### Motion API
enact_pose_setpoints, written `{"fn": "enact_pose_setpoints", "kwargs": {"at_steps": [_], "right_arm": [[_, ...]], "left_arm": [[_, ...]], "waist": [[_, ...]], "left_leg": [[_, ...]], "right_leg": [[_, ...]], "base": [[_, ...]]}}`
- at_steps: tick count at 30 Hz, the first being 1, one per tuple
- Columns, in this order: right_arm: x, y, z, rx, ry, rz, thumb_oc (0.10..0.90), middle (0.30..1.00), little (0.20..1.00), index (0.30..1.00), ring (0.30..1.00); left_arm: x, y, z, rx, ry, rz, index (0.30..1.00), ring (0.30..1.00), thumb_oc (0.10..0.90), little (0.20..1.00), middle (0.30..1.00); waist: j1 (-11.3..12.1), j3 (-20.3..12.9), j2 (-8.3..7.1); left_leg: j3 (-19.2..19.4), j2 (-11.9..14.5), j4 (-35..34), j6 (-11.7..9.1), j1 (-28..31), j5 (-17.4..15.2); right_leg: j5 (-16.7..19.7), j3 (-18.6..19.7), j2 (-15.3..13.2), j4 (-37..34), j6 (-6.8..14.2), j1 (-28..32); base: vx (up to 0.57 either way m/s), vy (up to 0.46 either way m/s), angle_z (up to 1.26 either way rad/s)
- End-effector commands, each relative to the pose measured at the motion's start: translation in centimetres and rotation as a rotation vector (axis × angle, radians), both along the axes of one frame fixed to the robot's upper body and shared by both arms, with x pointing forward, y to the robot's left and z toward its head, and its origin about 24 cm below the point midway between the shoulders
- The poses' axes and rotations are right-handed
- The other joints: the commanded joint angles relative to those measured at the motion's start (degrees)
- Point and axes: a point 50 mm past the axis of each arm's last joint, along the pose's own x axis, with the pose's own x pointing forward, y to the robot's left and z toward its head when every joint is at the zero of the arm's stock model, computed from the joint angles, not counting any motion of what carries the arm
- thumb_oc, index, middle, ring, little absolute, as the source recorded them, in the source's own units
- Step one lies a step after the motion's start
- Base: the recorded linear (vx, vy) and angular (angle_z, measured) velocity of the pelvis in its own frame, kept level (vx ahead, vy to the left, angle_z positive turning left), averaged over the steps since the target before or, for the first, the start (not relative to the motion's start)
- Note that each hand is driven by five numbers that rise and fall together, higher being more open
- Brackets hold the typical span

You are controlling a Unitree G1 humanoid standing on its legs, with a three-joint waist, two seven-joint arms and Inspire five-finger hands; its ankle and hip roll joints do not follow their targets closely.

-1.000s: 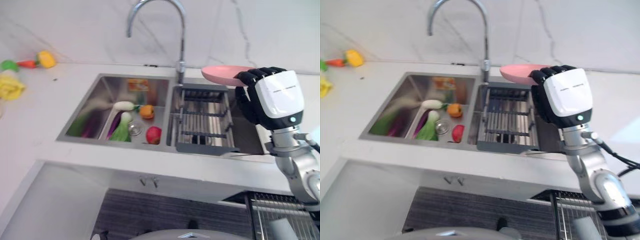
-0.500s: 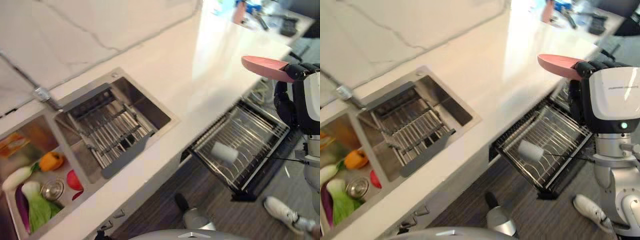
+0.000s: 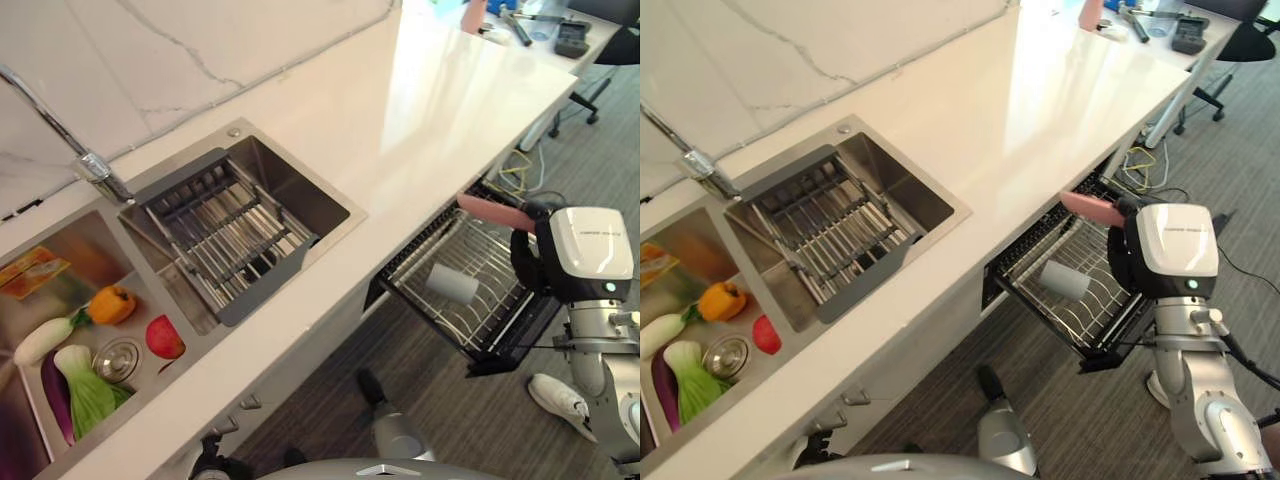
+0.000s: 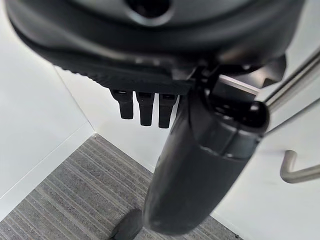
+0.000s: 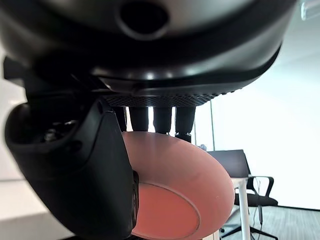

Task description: Place the dishes in the dishwasher.

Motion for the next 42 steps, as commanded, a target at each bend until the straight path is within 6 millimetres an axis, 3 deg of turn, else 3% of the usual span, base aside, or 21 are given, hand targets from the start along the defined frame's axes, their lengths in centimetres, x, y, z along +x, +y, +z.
{"fn": "enact_pose_setpoints", "kwargs": {"at_steps": [1,4,5,6,8,9,11,13,14,21,27,28,29,38,42], "right_arm": [[0.9,0.3,3.3,-0.021,-0.224,0.048,0.4,0.3,0.3,0.3,0.3],[0.5,-1.4,0.1,0.004,-0.157,-0.055,0.4,0.3,0.3,0.3,0.3],[0.5,-1.4,0.1,0.004,-0.157,-0.055,0.4,0.3,0.3,0.3,0.3],[0.0,-2.0,-1.8,0.034,-0.112,-0.101,0.4,0.3,0.3,0.3,0.3],[-0.1,-2.2,-2.6,0.041,-0.098,-0.117,0.4,0.3,0.3,0.3,0.3],[-0.7,-3.3,-5.2,0.056,-0.022,-0.194,0.4,0.3,0.3,0.3,0.3],[-0.9,-3.7,-6.6,0.062,0.029,-0.225,0.4,0.3,0.3,0.3,0.3],[-0.7,-3.7,-7.0,0.068,0.023,-0.231,0.4,0.3,0.3,0.3,0.3],[-0.9,-3.9,-8.4,0.093,0.055,-0.269,0.4,0.3,0.3,0.3,0.3],[-1.9,-3.6,-12.1,0.137,0.216,-0.325,0.4,0.3,0.3,0.3,0.3],[-2.8,-4.1,-13.1,0.136,0.275,-0.364,0.4,0.3,0.3,0.3,0.3],[-2.9,-4.3,-13.2,0.133,0.279,-0.377,0.422,0.333,0.333,0.333,0.333],[-2.7,-4.7,-12.7,0.134,0.254,-0.388,0.8,0.9,0.9,0.9,0.9],[-2.4,-6.3,-10.8,0.128,0.182,-0.434,0.8,0.9,0.9,0.9,0.9],[-2.3,-7.6,-9.0,0.138,0.112,-0.47,0.8,0.9,0.9,0.9,0.9]], "left_arm": [[1.0,1.0,0.4,0.048,-0.027,-0.038,0.9,0.9,0.8,0.9,0.9],[0.3,1.2,0.3,0.055,-0.007,-0.028,0.9,0.9,0.8,0.9,0.9],[0.3,1.2,0.3,0.055,-0.007,-0.028,0.9,0.9,0.8,0.9,0.9],[-0.1,1.4,0.3,0.057,0.006,-0.027,0.9,0.9,0.8,0.9,0.9],[-0.2,1.5,0.3,0.061,0.009,-0.028,0.9,0.9,0.8,0.9,0.9],[-0.2,1.5,0.3,0.064,0.012,-0.043,0.9,0.9,0.8,0.9,0.9],[-0.2,1.4,0.3,0.062,0.012,-0.05,0.9,0.9,0.8,0.9,0.9],[-0.1,1.5,0.3,0.066,0.007,-0.049,0.9,0.9,0.8,0.9,0.9],[-0.1,1.5,0.4,0.065,-0.003,-0.044,0.9,0.9,0.8,0.9,0.9],[0.1,1.1,0.3,0.059,0.001,-0.078,0.9,0.9,0.8,0.9,0.9],[0.2,1.0,0.3,0.053,-0.004,-0.101,0.9,0.9,0.8,0.9,0.9],[0.2,0.9,0.3,0.052,-0.007,-0.106,0.9,0.9,0.8,0.9,0.9],[0.5,0.8,0.3,0.048,-0.018,-0.111,0.9,0.9,0.8,0.9,0.9],[0.7,-0.1,0.2,0.023,-0.022,-0.131,0.9,0.9,0.8,0.9,0.9],[0.8,-0.7,0.1,0.011,-0.02,-0.164,0.9,0.9,0.8,0.9,0.9]], "waist": [[1.8,-1.7,-4.43],[2.7,-1.6,-4.2],[2.7,-1.6,-4.2],[3.0,-1.5,-3.97],[3.1,-1.3,-3.84],[3.8,-0.8,-3.41],[4.0,-0.5,-3.22],[4.0,0.0,-3.11],[4.3,0.6,-2.86],[5.2,2.7,-1.77],[5.6,3.5,-0.98],[5.6,3.6,-0.82],[5.5,4.2,-0.36],[5.2,4.8,0.81],[4.8,4.4,1.43]], "left_leg": [[-0.1,0.6,0.6,-2.3,4.8,-4.7],[-1.4,1.3,0.6,-2.8,4.8,-4.4],[-1.4,1.3,0.6,-2.8,4.8,-4.4],[-2.2,1.7,0.6,-3.0,4.8,-4.3],[-2.7,1.9,0.6,-3.2,4.8,-4.1],[-3.5,2.2,0.6,-3.5,4.8,-3.8],[-3.8,2.3,0.6,-3.6,4.8,-3.7],[-3.9,2.4,0.6,-3.7,4.8,-3.7],[-4.1,2.6,0.6,-3.9,4.9,-3.5],[-5.2,3.0,0.6,-4.4,5.7,-3.2],[-6.2,3.3,0.6,-4.8,5.7,-2.7],[-6.4,3.4,0.6,-4.9,5.6,-2.6],[-7.0,3.6,0.6,-5.0,5.4,-2.4],[-7.8,3.7,0.6,-5.3,4.9,-1.9],[-8.1,3.8,0.6,-5.4,4.7,-1.8]], "right_leg": [[-3.0,0.6,-2.6,0.7,4.0,4.3],[-4.1,-1.2,-2.5,0.7,3.3,5.5],[-4.1,-1.2,-2.5,0.7,3.3,5.5],[-4.6,-2.2,-2.5,0.6,2.8,6.3],[-4.8,-2.8,-2.5,0.6,2.6,6.7],[-5.3,-3.8,-2.4,0.7,2.1,7.3],[-5.4,-4.1,-2.3,0.8,2.0,7.5],[-5.6,-4.3,-2.3,0.8,1.8,7.6],[-5.6,-4.6,-2.3,0.9,1.7,7.8],[-6.3,-6.2,-2.2,1.1,0.9,9.4],[-6.8,-7.6,-2.2,0.9,0.5,10.7],[-7.0,-7.9,-2.2,0.9,0.5,10.9],[-7.2,-8.6,-2.2,1.0,0.3,11.0],[-7.4,-9.5,-2.3,0.8,0.0,11.4],[-7.8,-10.0,-2.3,0.6,-0.2,11.8]], "base": [[0.02,-0.04,0.18],[0.02,-0.056,0.37],[0.03,-0.064,0.39],[0.02,-0.047,0.31],[0.01,-0.05,0.33],[-0.01,-0.036,0.33],[-0.03,-0.031,0.2],[-0.03,-0.021,0.06],[-0.04,-0.027,0.03],[-0.01,-0.025,0.07],[0.01,-0.035,0.08],[-0.01,-0.037,0.2],[-0.01,-0.037,0.24],[0.0,-0.016,0.09],[0.02,-0.01,0.09]]}}
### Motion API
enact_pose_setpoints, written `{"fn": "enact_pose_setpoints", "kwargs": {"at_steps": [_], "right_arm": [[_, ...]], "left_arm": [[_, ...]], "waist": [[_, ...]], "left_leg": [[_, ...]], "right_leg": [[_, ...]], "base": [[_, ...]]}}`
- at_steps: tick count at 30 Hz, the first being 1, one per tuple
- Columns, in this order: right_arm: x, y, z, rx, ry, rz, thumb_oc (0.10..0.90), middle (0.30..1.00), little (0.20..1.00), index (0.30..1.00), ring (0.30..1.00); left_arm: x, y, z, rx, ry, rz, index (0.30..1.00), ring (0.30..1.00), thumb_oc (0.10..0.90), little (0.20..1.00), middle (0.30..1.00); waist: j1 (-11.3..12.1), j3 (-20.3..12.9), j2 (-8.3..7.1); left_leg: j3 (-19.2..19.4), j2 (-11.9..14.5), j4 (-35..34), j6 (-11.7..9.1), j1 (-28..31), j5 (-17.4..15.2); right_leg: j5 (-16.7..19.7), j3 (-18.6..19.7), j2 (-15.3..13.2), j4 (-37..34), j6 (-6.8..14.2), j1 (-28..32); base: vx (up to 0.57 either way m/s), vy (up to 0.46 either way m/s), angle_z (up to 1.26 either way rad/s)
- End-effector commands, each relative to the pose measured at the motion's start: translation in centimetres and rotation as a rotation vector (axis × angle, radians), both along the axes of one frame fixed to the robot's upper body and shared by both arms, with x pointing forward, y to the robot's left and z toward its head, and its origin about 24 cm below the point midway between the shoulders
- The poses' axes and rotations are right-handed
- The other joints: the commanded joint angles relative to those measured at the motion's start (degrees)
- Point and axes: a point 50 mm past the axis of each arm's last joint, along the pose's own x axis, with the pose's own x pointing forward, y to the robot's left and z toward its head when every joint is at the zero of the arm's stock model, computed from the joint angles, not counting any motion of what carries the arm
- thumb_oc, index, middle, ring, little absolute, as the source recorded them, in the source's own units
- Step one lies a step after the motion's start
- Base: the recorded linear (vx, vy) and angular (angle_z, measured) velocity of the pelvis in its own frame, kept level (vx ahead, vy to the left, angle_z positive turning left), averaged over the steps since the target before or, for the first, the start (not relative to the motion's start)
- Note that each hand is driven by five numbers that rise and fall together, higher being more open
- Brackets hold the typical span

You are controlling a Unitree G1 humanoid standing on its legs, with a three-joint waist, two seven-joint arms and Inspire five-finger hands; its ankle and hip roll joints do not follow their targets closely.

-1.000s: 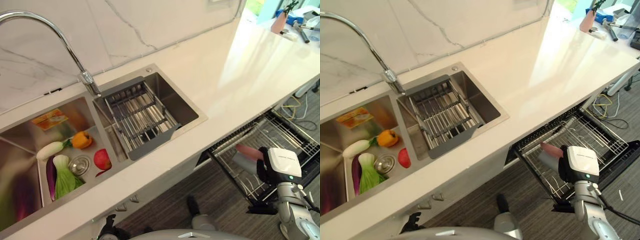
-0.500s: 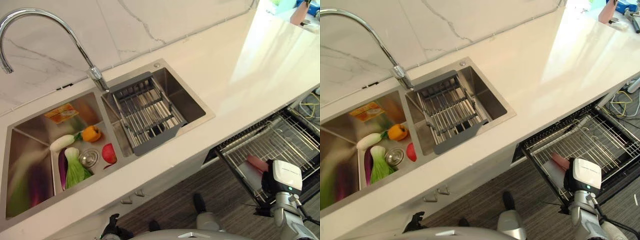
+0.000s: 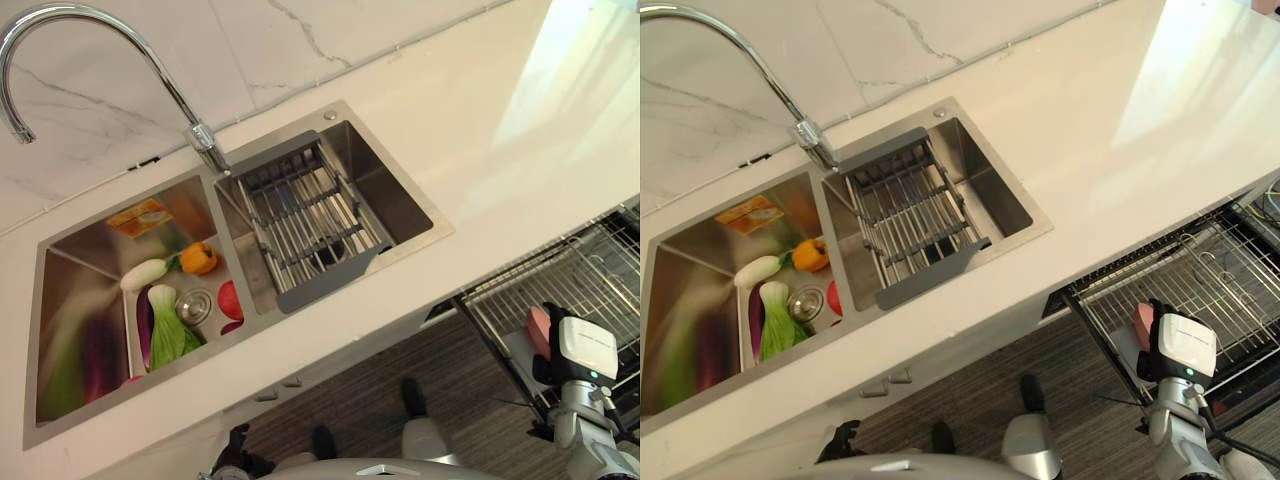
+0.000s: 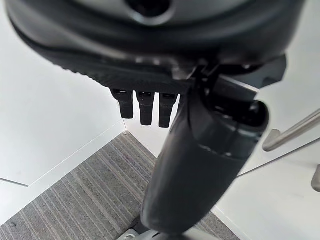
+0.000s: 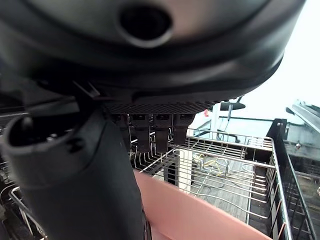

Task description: Place the dishes in the dishwasher.

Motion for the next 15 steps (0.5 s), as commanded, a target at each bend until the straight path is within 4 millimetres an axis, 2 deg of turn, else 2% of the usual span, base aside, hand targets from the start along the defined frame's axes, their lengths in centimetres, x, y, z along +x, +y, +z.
{"fn": "enact_pose_setpoints", "kwargs": {"at_steps": [1,3,5,9,10,15], "right_arm": [[2.2,-2.0,4.6,-0.071,-0.217,-0.032,0.8,0.9,0.9,0.9,0.9],[2.3,-2.3,5.6,-0.065,-0.272,-0.049,0.8,0.9,0.9,0.9,0.9],[2.5,-2.4,7.6,-0.075,-0.347,-0.048,0.8,0.9,0.9,0.9,0.9],[1.7,-3.5,10.4,-0.105,-0.438,-0.108,0.8,0.9,0.9,0.9,0.9],[1.4,-3.9,12.0,-0.132,-0.516,-0.14,0.8,0.9,0.9,0.9,0.9],[-0.5,-5.1,13.5,-0.156,-0.613,-0.28,0.8,0.9,0.9,0.9,0.9]], "left_arm": [[0.3,2.0,0.3,0.076,0.002,-0.055,0.9,0.9,0.8,0.9,0.9],[0.4,2.0,0.4,0.075,-0.005,-0.045,0.9,0.9,0.8,0.9,0.9],[0.4,2.1,0.4,0.075,-0.007,-0.025,0.9,0.9,0.8,0.9,0.9],[0.3,2.2,0.4,0.077,-0.008,-0.013,0.9,0.9,0.8,0.9,0.9],[0.2,2.2,0.4,0.078,-0.007,-0.003,0.9,0.9,0.8,0.9,0.9],[0.0,1.9,0.3,0.071,-0.002,-0.006,0.9,0.9,0.8,0.9,0.9]], "waist": [[0.2,-2.0,-6.48],[0.0,-2.2,-6.5],[-0.4,-2.4,-6.57],[-0.7,-3.0,-6.71],[-1.1,-3.1,-6.77],[-1.4,-3.6,-6.75]], "left_leg": [[2.9,1.0,0.6,-3.5,3.2,-3.2],[2.8,1.1,0.6,-3.6,3.2,-3.1],[2.9,1.1,0.6,-3.6,3.2,-3.2],[3.1,1.3,0.6,-3.4,3.4,-3.4],[3.2,1.2,0.6,-3.4,3.4,-3.4],[3.4,1.2,0.6,-3.2,3.6,-3.7]], "right_leg": [[-4.1,2.3,-2.5,0.8,2.6,3.3],[-4.2,2.3,-2.4,0.8,2.6,3.4],[-4.3,2.4,-2.3,0.8,2.6,3.5],[-4.5,2.5,-2.2,0.8,2.5,3.6],[-4.5,2.6,-2.2,0.8,2.6,3.5],[-4.5,2.8,-2.1,0.8,2.5,3.6]], "base": [[0.02,-0.011,0.15],[0.01,-0.012,0.08],[0.02,-0.011,0.03],[0.01,-0.005,0.02],[0.0,0.0,0.0],[0.0,0.0,0.0]]}}
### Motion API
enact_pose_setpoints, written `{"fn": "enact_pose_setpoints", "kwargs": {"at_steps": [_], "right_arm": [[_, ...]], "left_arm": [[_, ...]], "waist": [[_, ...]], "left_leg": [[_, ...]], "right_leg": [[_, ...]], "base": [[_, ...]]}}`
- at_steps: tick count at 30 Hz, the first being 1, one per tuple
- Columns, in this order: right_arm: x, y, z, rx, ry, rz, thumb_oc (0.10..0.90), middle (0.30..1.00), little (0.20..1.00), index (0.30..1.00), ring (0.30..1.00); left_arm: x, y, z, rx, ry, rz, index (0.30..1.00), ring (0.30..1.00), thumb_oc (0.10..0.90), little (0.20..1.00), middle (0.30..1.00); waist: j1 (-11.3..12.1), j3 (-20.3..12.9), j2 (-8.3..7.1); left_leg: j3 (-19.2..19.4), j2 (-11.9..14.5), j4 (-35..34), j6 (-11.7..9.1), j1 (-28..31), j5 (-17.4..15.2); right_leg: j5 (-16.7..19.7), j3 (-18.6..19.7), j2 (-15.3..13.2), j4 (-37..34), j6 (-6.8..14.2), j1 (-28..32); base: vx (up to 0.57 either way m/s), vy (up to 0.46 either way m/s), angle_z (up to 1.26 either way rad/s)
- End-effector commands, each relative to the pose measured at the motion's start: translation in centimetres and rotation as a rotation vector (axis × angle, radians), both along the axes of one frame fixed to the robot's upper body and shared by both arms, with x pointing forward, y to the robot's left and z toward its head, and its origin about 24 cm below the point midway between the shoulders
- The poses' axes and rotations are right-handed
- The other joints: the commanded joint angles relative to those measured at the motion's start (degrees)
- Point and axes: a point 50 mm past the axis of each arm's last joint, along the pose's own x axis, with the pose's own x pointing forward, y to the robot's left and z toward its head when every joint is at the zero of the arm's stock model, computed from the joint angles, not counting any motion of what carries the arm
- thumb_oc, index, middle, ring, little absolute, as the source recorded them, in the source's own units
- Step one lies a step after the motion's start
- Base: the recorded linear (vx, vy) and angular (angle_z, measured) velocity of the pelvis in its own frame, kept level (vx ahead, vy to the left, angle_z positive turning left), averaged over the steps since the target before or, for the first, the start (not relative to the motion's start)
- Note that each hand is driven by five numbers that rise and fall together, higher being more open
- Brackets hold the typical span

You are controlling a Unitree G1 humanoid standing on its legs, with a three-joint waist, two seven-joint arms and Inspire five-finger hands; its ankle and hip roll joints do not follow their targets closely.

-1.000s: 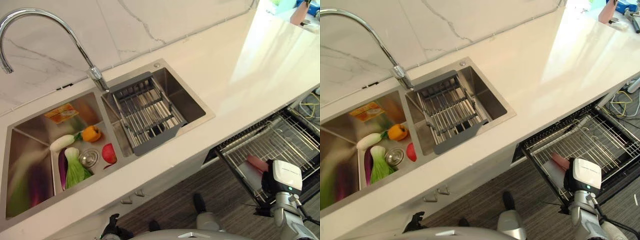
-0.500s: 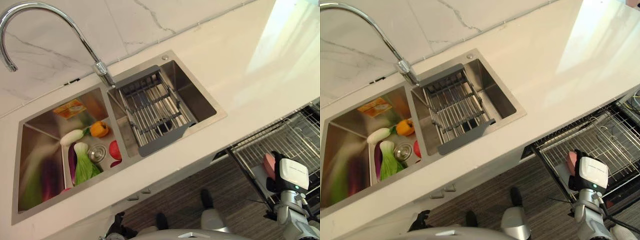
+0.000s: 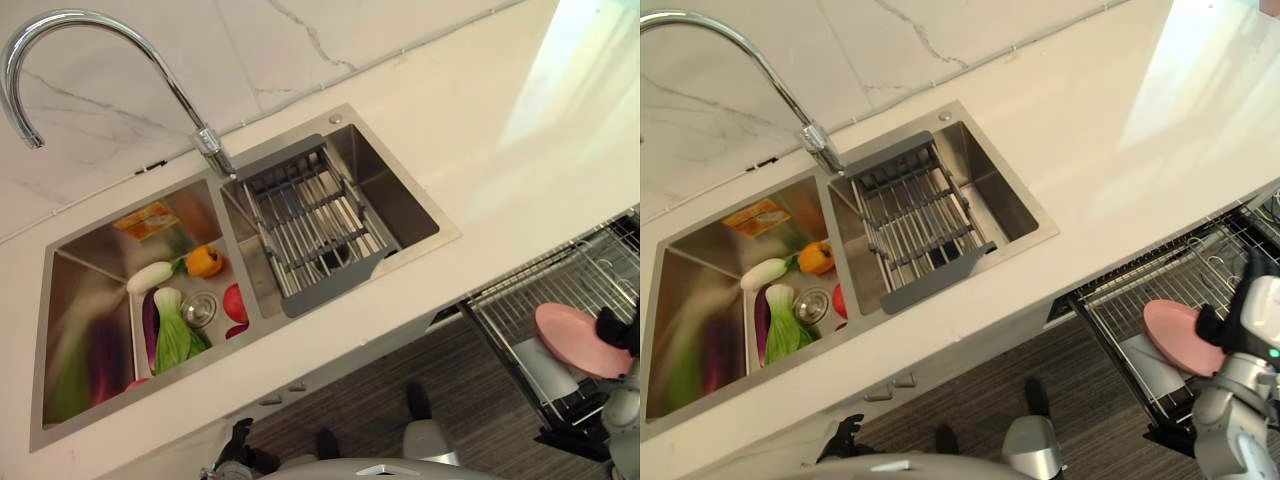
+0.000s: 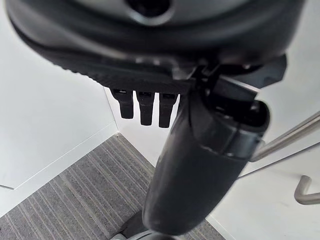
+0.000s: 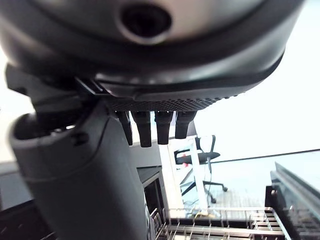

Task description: Place the dishes in the dishwasher.

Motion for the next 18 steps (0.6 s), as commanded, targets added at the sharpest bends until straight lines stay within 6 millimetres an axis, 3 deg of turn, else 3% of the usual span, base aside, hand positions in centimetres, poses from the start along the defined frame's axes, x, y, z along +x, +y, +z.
{"fn": "enact_pose_setpoints", "kwargs": {"at_steps": [1,2,3,6,12,13,15,18], "right_arm": [[-0.7,-1.9,3.3,-0.073,-0.191,-0.15,0.8,0.9,0.9,0.9,0.9],[-2.7,-3.0,2.6,-0.054,-0.197,-0.259,0.8,0.9,0.9,0.9,0.9],[-2.8,-3.0,2.6,-0.054,-0.197,-0.261,0.8,0.9,0.9,0.9,0.9],[-5.5,-4.4,0.2,0.019,-0.151,-0.409,0.8,0.9,0.9,0.9,0.9],[-10.6,-3.2,-4.6,0.2,-0.078,-0.653,0.8,0.9,0.9,0.9,0.9],[-12.2,-3.3,-6.1,0.251,-0.024,-0.72,0.8,0.9,0.9,0.9,0.9],[-12.2,-3.3,-6.7,0.267,-0.024,-0.732,0.8,0.9,0.9,0.9,0.9],[-13.9,-2.3,-10.2,0.371,0.062,-0.809,0.8,0.9,0.9,0.9,0.9]], "left_arm": [[-0.5,2.1,0.2,0.085,0.022,-0.007,0.9,0.9,0.8,0.9,0.9],[-0.6,2.1,0.2,0.086,0.023,-0.002,0.9,0.9,0.8,0.9,0.9],[-0.7,2.1,0.2,0.086,0.023,-0.003,0.9,0.9,0.8,0.9,0.9],[-0.7,2.3,0.2,0.093,0.022,0.001,0.9,0.9,0.8,0.9,0.9],[-1.3,2.5,0.2,0.103,0.04,0.0,0.9,0.9,0.8,0.9,0.9],[-1.4,2.6,0.2,0.107,0.043,-0.013,0.9,0.9,0.8,0.9,0.9],[-1.4,2.7,0.2,0.11,0.044,-0.018,0.9,0.9,0.8,0.9,0.9],[-1.8,2.6,0.1,0.113,0.053,-0.017,0.9,0.9,0.8,0.9,0.9]], "waist": [[-0.2,-3.7,-6.86],[-0.6,-4.2,-7.0],[-0.6,-4.2,-6.99],[-0.8,-4.6,-7.15],[-1.3,-6.1,-7.19],[-1.3,-6.4,-7.23],[-1.3,-6.5,-7.17],[-1.3,-6.7,-7.14]], "left_leg": [[3.9,1.5,0.6,-2.5,2.8,-3.7],[3.9,1.5,0.6,-2.4,2.9,-3.8],[3.9,1.5,0.6,-2.4,2.9,-3.8],[3.8,1.6,0.6,-2.5,2.8,-3.8],[3.3,1.8,0.6,-2.7,2.8,-4.0],[3.2,1.8,0.6,-2.7,2.7,-4.0],[3.2,1.8,0.6,-2.7,2.8,-4.0],[3.3,1.9,0.6,-2.8,2.9,-4.0]], "right_leg": [[-3.7,3.6,-1.6,0.7,2.2,2.4],[-3.8,3.6,-1.5,0.7,2.2,2.5],[-3.8,3.6,-1.5,0.7,2.2,2.5],[-4.0,3.5,-1.5,0.7,2.1,2.6],[-4.6,2.8,-1.3,0.7,1.9,3.1],[-4.7,2.7,-1.2,0.7,1.9,3.2],[-4.7,2.6,-1.2,0.7,1.9,3.2],[-4.8,2.7,-1.2,0.7,1.9,3.4]], "base": [[0.0,0.0,0.0],[0.0,0.0,0.0],[0.0,0.0,0.0],[0.0,0.0,0.0],[0.01,-0.005,0.0],[0.03,-0.013,0.05],[0.02,-0.003,0.07],[0.0,-0.001,0.02]]}}
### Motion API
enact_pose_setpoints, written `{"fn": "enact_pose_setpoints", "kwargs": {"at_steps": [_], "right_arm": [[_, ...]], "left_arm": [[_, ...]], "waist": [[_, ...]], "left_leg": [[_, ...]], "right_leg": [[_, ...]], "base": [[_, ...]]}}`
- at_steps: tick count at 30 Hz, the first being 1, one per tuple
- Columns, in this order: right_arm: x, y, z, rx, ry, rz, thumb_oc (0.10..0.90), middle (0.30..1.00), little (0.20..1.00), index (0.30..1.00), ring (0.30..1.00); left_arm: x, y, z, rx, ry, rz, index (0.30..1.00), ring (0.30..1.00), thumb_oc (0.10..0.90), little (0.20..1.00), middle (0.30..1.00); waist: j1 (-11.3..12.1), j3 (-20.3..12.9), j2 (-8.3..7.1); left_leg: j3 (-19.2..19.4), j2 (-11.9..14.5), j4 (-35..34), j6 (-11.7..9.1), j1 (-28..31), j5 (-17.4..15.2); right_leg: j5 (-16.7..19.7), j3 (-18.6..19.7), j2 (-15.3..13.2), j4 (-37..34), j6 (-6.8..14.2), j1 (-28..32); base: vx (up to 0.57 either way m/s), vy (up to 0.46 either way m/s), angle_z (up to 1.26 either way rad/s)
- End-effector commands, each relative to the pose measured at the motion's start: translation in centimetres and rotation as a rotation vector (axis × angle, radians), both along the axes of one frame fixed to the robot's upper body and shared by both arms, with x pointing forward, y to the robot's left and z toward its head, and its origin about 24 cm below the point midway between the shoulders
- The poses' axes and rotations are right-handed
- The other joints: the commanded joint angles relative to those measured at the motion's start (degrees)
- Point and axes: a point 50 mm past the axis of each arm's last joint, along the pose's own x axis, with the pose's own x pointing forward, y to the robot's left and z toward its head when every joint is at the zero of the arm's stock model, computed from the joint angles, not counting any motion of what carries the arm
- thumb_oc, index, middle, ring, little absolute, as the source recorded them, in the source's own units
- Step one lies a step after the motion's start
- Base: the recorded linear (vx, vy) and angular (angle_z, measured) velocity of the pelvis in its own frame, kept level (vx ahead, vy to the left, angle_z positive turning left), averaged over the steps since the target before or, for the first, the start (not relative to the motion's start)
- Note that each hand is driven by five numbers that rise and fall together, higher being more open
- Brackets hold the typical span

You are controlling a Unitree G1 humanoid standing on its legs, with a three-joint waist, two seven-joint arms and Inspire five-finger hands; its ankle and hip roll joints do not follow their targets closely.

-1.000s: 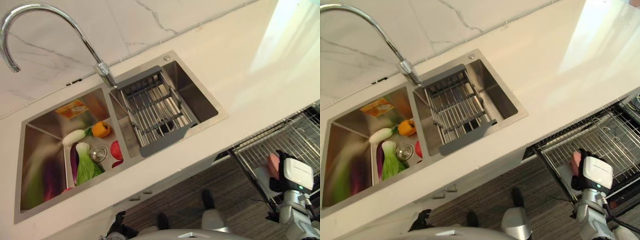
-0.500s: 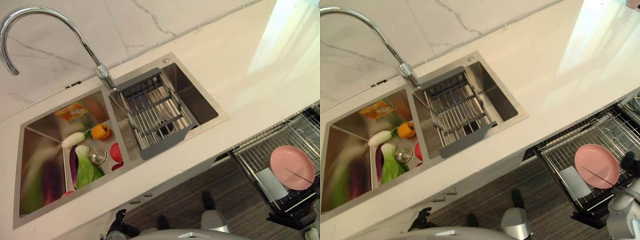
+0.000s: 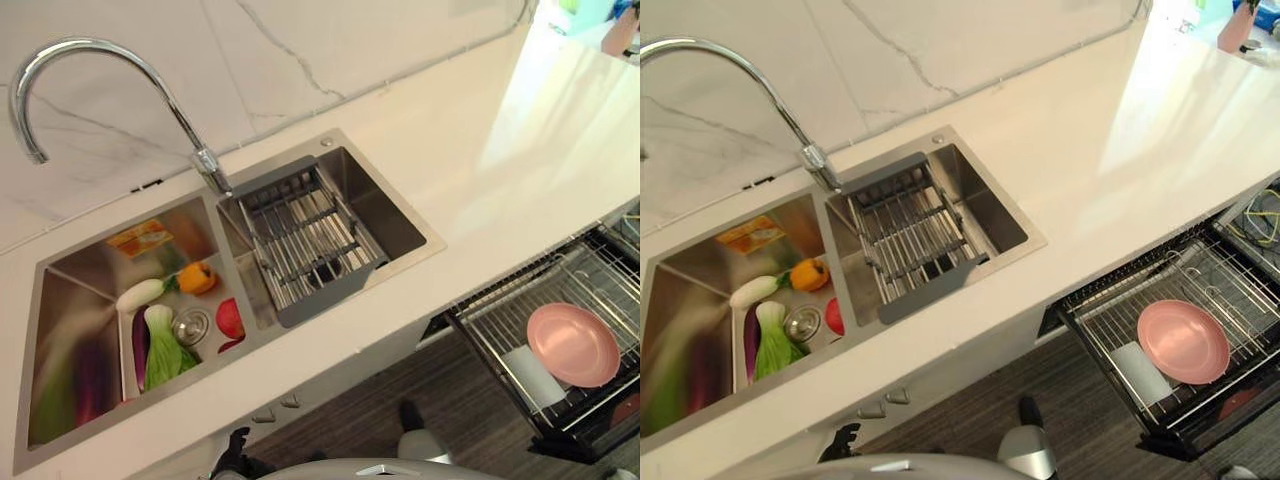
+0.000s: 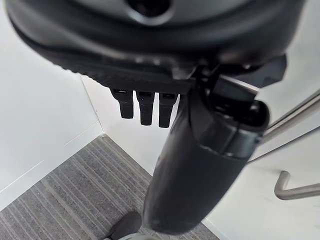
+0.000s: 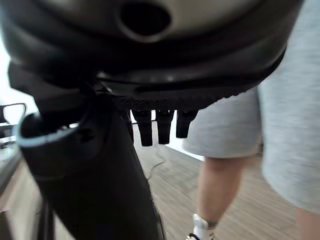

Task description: Place the dishes in the dishwasher.

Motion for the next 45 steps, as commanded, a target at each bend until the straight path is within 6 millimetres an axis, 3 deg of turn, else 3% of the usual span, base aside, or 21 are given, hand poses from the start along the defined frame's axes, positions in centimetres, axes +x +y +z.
{"fn": "enact_pose_setpoints", "kwargs": {"at_steps": [1,2,3,4,5,6,11,13,14,15,17,18,19,20,22,25,32,33,34,38,45], "right_arm": [[0.8,-1.8,1.9,-0.161,-0.068,-0.014,0.8,0.9,0.9,0.9,0.9],[0.8,-1.8,1.9,-0.16,-0.069,-0.014,0.8,0.9,0.9,0.9,0.9],[0.6,-1.0,0.4,-0.084,-0.076,-0.036,0.8,0.9,0.9,0.9,0.9],[0.8,-0.4,-0.4,-0.058,-0.08,-0.036,0.4,0.3,0.3,0.3,0.3],[0.9,-0.4,-0.4,-0.058,-0.082,-0.035,0.4,0.3,0.3,0.3,0.3],[2.4,1.2,-1.8,0.01,-0.119,0.015,0.4,0.3,0.3,0.3,0.3],[4.4,2.5,-2.0,0.039,-0.13,0.118,0.4,0.3,0.3,0.3,0.3],[6.9,3.2,-1.7,0.066,-0.171,0.209,0.4,0.3,0.3,0.3,0.3],[7.0,3.2,-1.7,0.066,-0.172,0.211,0.4,0.3,0.3,0.3,0.3],[9.0,3.6,-2.2,0.104,-0.197,0.262,0.4,0.3,0.3,0.3,0.3],[9.2,3.6,-2.2,0.103,-0.2,0.263,0.4,0.3,0.3,0.3,0.3],[12.5,4.6,-1.4,0.108,-0.262,0.359,0.4,0.3,0.3,0.3,0.3],[13.5,4.8,-1.1,0.109,-0.288,0.373,0.4,0.3,0.3,0.3,0.3],[16.9,5.6,-0.2,0.112,-0.322,0.489,0.4,0.3,0.3,0.3,0.3],[17.0,5.6,-0.1,0.111,-0.324,0.49,0.4,0.3,0.3,0.3,0.3],[20.9,6.5,1.3,0.102,-0.373,0.652,0.4,0.3,0.3,0.3,0.3],[24.6,7.3,2.9,0.08,-0.423,0.774,0.403,0.305,0.305,0.305,0.305],[24.9,7.6,2.9,0.089,-0.433,0.783,0.516,0.474,0.474,0.474,0.474],[24.8,7.4,2.5,0.117,-0.425,0.778,0.8,0.9,0.9,0.9,0.9],[24.1,6.9,1.1,0.229,-0.376,0.75,0.8,0.9,0.9,0.9,0.9],[20.3,6.6,-2.0,0.371,-0.288,0.765,0.8,0.9,0.9,0.9,0.9]], "left_arm": [[-0.4,2.3,0.3,0.094,0.013,0.003,0.9,0.9,0.8,0.9,0.9],[-0.4,2.3,0.3,0.094,0.013,0.003,0.9,0.9,0.8,0.9,0.9],[-0.4,2.3,0.3,0.094,0.015,0.0,0.9,0.9,0.8,0.9,0.9],[-0.3,2.2,0.3,0.093,0.014,-0.005,0.9,0.9,0.8,0.9,0.9],[-0.3,2.3,0.3,0.094,0.014,-0.003,0.9,0.9,0.8,0.9,0.9],[-0.4,2.3,0.3,0.095,0.013,-0.008,0.9,0.9,0.8,0.9,0.9],[-0.4,2.4,0.3,0.092,0.014,-0.019,0.9,0.9,0.8,0.9,0.9],[-0.2,2.4,0.4,0.09,0.01,-0.043,0.9,0.9,0.8,0.9,0.9],[-0.1,2.4,0.4,0.09,0.009,-0.042,0.9,0.9,0.8,0.9,0.9],[-0.1,2.2,0.3,0.085,0.019,-0.076,0.9,0.9,0.8,0.9,0.9],[0.0,2.2,0.3,0.085,0.017,-0.074,0.9,0.9,0.8,0.9,0.9],[-0.1,1.9,0.3,0.081,0.019,-0.098,0.9,0.9,0.8,0.9,0.9],[0.1,1.8,0.3,0.081,0.015,-0.102,0.9,0.9,0.8,0.9,0.9],[0.3,1.5,0.3,0.07,0.014,-0.127,0.9,0.9,0.8,0.9,0.9],[0.3,1.5,0.3,0.07,0.013,-0.126,0.9,0.9,0.8,0.9,0.9],[0.6,1.3,0.3,0.07,0.009,-0.152,0.9,0.9,0.8,0.9,0.9],[0.7,0.7,0.2,0.064,0.013,-0.18,0.9,0.9,0.8,0.9,0.9],[0.7,0.6,0.2,0.062,0.013,-0.178,0.9,0.9,0.8,0.9,0.9],[0.5,0.5,0.1,0.059,0.019,-0.173,0.9,0.9,0.8,0.9,0.9],[0.7,0.2,0.1,0.056,0.018,-0.185,0.9,0.9,0.8,0.9,0.9],[1.2,-0.9,0.0,0.042,0.001,-0.206,0.9,0.9,0.8,0.9,0.9]], "waist": [[0.8,-1.6,-5.64],[0.8,-1.6,-5.68],[0.9,-1.8,-5.62],[1.1,-1.7,-5.63],[1.0,-1.7,-5.69],[1.6,-1.7,-5.69],[2.0,-1.7,-5.87],[2.7,-1.3,-6.02],[2.6,-1.2,-6.04],[3.5,-0.9,-5.92],[3.4,-0.7,-5.92],[4.1,-0.4,-5.72],[4.4,-0.3,-5.64],[5.8,-0.6,-5.35],[5.7,-0.4,-5.33],[7.5,-0.8,-4.89],[9.8,-1.3,-4.13],[9.9,-1.3,-4.08],[10.2,-1.4,-4.05],[11.1,-1.5,-4.16],[11.9,-1.1,-4.25]], "left_leg": [[4.2,1.7,0.6,-3.7,2.6,-2.7],[4.2,1.7,0.6,-3.7,2.6,-2.7],[4.2,1.7,0.6,-3.7,2.6,-2.7],[4.2,1.7,0.6,-3.7,2.6,-2.7],[4.2,1.7,0.6,-3.7,2.7,-2.7],[4.1,1.7,0.6,-3.8,2.5,-2.6],[3.8,1.7,0.6,-3.8,2.4,-2.5],[3.4,1.6,0.6,-3.8,2.2,-2.4],[3.4,1.6,0.6,-3.8,2.2,-2.4],[3.3,1.5,0.6,-3.7,2.1,-2.4],[3.3,1.5,0.6,-3.7,2.1,-2.4],[3.2,1.4,0.6,-3.7,2.2,-2.4],[3.1,1.3,0.6,-3.6,2.3,-2.4],[2.4,1.0,0.6,-3.5,2.4,-2.4],[2.3,1.0,0.6,-3.5,2.4,-2.4],[1.0,0.8,0.6,-3.5,2.2,-2.0],[-1.5,0.9,0.6,-3.9,1.3,-1.2],[-1.8,1.0,0.6,-3.9,1.2,-1.0],[-2.2,1.1,0.6,-4.0,1.1,-0.8],[-3.8,1.3,0.6,-4.3,0.2,-0.2],[-6.6,1.7,0.6,-4.8,-1.9,1.1]], "right_leg": [[-4.1,3.1,-1.3,0.7,2.0,2.8],[-4.1,3.1,-1.3,0.7,2.0,2.8],[-4.1,3.1,-1.3,0.7,2.0,2.7],[-4.1,3.1,-1.2,0.7,2.0,2.7],[-4.1,3.1,-1.2,0.7,2.0,2.7],[-4.1,3.0,-1.3,0.7,2.0,2.8],[-4.1,2.5,-1.4,0.7,2.0,2.9],[-4.1,2.1,-1.6,0.7,2.0,2.8],[-4.1,2.1,-1.6,0.7,2.0,2.8],[-3.9,2.1,-1.7,0.7,2.2,2.8],[-3.9,2.1,-1.7,0.7,2.2,2.8],[-3.9,2.0,-1.9,0.7,2.2,2.9],[-4.0,1.8,-2.0,0.7,2.1,3.2],[-4.3,1.0,-2.3,0.7,2.1,4.0],[-4.3,1.0,-2.3,0.7,2.1,4.1],[-4.6,-0.3,-2.6,0.7,2.0,4.8],[-5.2,-3.5,-2.7,0.7,1.5,6.2],[-5.3,-3.9,-2.6,0.7,1.4,6.3],[-5.3,-4.3,-2.6,0.7,1.3,6.4],[-5.5,-6.0,-2.4,0.7,1.1,6.7],[-5.7,-8.9,-2.2,0.7,1.0,6.7]], "base": [[0.0,0.0,0.0],[0.0,0.0,0.0],[0.0,0.0,0.0],[0.0,0.0,0.0],[0.0,-0.012,-0.04],[0.0,-0.009,-0.03],[0.0,-0.003,-0.01],[-0.02,-0.01,0.04],[-0.05,0.004,0.04],[-0.04,0.005,0.01],[-0.03,0.008,-0.02],[-0.03,0.015,-0.06],[-0.01,0.025,-0.04],[0.0,0.0,0.0],[0.01,0.007,0.08],[0.01,0.007,0.17],[0.0,0.001,0.27],[0.01,0.002,0.39],[0.02,-0.015,0.27],[-0.01,-0.022,0.43],[-0.02,-0.016,0.28]]}}
